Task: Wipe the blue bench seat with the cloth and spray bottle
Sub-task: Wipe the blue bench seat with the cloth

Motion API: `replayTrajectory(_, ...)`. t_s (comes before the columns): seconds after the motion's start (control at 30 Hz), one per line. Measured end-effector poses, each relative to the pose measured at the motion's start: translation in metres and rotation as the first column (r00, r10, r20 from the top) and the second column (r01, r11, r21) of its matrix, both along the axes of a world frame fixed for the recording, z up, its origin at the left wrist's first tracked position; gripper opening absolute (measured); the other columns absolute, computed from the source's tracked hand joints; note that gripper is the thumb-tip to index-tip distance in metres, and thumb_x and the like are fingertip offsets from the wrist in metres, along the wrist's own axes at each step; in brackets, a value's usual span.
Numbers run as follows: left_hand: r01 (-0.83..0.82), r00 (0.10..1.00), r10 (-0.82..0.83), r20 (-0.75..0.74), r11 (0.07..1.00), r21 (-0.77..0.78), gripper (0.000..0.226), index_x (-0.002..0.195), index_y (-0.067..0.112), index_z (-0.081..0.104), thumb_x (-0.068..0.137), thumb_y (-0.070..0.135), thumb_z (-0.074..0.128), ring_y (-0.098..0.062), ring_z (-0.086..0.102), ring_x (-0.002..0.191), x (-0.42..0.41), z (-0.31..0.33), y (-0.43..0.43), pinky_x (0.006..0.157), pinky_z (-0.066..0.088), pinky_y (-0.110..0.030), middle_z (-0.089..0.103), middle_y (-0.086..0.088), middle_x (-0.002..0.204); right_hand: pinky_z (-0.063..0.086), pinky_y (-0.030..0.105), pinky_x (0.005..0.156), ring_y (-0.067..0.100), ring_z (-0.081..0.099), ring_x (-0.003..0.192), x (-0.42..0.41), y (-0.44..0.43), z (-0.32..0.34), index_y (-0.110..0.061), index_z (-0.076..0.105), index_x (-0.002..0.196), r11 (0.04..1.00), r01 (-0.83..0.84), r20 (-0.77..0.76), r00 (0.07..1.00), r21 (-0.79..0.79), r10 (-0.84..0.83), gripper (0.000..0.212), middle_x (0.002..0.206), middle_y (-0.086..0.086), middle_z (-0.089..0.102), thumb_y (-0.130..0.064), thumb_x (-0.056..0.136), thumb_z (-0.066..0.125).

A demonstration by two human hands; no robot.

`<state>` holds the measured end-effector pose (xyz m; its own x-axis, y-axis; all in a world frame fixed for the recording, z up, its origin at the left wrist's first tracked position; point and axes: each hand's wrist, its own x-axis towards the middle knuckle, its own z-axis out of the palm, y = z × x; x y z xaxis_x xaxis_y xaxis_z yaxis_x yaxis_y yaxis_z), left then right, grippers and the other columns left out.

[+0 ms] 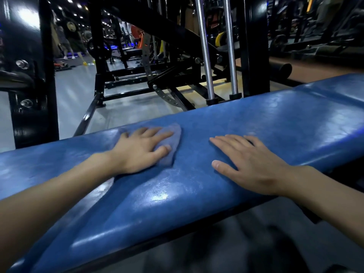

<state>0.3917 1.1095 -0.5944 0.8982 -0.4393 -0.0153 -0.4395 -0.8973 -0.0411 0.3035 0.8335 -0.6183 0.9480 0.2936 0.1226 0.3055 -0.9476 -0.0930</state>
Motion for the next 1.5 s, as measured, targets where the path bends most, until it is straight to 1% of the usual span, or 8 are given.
replayTrajectory(0.27,0.371,0.928,-0.371,0.018,0.929,-0.009,0.071,0.148,0.055,0.009,0.08,0.077,0.014,-0.016,0.007,0.149,-0.08,-0.003,-0.02,0.115,0.016,-0.053,0.009,0.018,0.162,0.01,0.038,0.119,0.001,0.015,0.144,0.005,0.001,0.006,-0.034,0.014,0.153,0.98,0.056,-0.043,0.998,0.19,-0.049,0.089,0.156,-0.011,0.03,-0.078,0.076,0.0)
replayTrajectory(0.4,0.268,0.963,-0.268,-0.006,0.963,-0.028,0.074,0.146,0.058,0.012,0.076,0.082,0.014,-0.012,0.015,0.147,-0.029,-0.002,-0.005,0.114,0.018,-0.054,0.016,0.016,0.161,0.008,0.038,0.12,0.002,0.008,0.146,-0.004,0.015,0.007,-0.033,0.011,0.153,0.996,0.017,-0.033,0.999,0.091,-0.014,0.092,0.158,-0.012,0.024,-0.08,0.075,-0.003)
replayTrajectory(0.57,-0.128,0.991,0.125,-0.036,0.986,-0.102,0.085,0.145,0.059,0.02,0.067,0.094,0.012,-0.022,0.026,0.146,0.059,-0.001,0.059,0.113,0.019,-0.061,0.024,0.011,0.16,0.006,0.039,0.119,0.003,0.002,0.147,-0.006,0.021,-0.002,-0.037,0.008,0.152,0.999,-0.005,0.01,1.0,-0.041,0.006,0.101,0.161,-0.015,0.013,-0.081,0.068,-0.023)
replayTrajectory(0.73,-0.294,0.955,0.292,-0.041,0.955,-0.04,0.07,0.146,0.057,0.018,0.081,0.083,0.017,-0.027,0.027,0.144,0.07,-0.003,0.066,0.108,0.02,-0.066,0.024,0.013,0.159,0.008,0.039,0.119,0.003,0.004,0.146,-0.005,0.022,-0.001,-0.036,0.009,0.153,0.999,-0.01,0.018,1.0,-0.031,0.011,0.098,0.161,-0.014,0.014,-0.082,0.071,-0.019)
replayTrajectory(0.97,0.053,0.999,-0.053,0.0,0.998,0.029,0.081,0.148,0.055,0.011,0.072,0.079,0.003,-0.02,0.015,0.148,-0.032,-0.001,0.011,0.115,0.016,-0.057,0.017,0.01,0.163,0.006,0.038,0.119,0.001,0.005,0.145,-0.005,0.021,0.001,-0.034,0.005,0.153,1.0,-0.001,-0.002,1.0,-0.019,0.001,0.091,0.16,-0.017,0.014,-0.078,0.074,-0.01)
replayTrajectory(1.17,0.372,0.927,-0.372,0.051,0.928,-0.007,0.068,0.15,0.053,0.012,0.085,0.074,0.019,-0.019,0.01,0.149,-0.085,-0.006,-0.009,0.114,0.017,-0.055,0.013,0.015,0.162,0.006,0.036,0.119,-0.002,0.011,0.143,-0.008,0.025,0.007,-0.032,0.008,0.154,0.985,0.053,-0.035,0.998,0.162,-0.048,0.089,0.158,-0.014,0.024,-0.073,0.076,-0.005)
replayTrajectory(1.33,0.282,0.958,-0.28,0.052,0.959,-0.027,0.069,0.147,0.056,0.014,0.081,0.078,0.014,-0.014,0.019,0.146,-0.042,-0.005,0.011,0.111,0.023,-0.054,0.021,0.015,0.16,0.004,0.038,0.119,0.003,0.007,0.146,-0.019,0.043,0.006,-0.031,0.005,0.153,0.999,0.023,-0.032,0.999,0.022,-0.023,0.105,0.16,-0.013,0.017,-0.084,0.066,-0.018)
replayTrajectory(1.5,-0.085,0.996,0.085,-0.007,0.992,-0.098,0.079,0.145,0.058,0.021,0.073,0.087,0.01,-0.019,0.027,0.145,0.032,-0.002,0.086,0.113,0.019,-0.06,0.026,0.011,0.159,0.004,0.039,0.119,0.009,0.001,0.148,-0.018,0.051,0.001,-0.04,0.002,0.152,0.998,0.026,-0.004,1.0,-0.065,-0.027,0.099,0.162,-0.012,0.008,-0.078,0.065,-0.028)
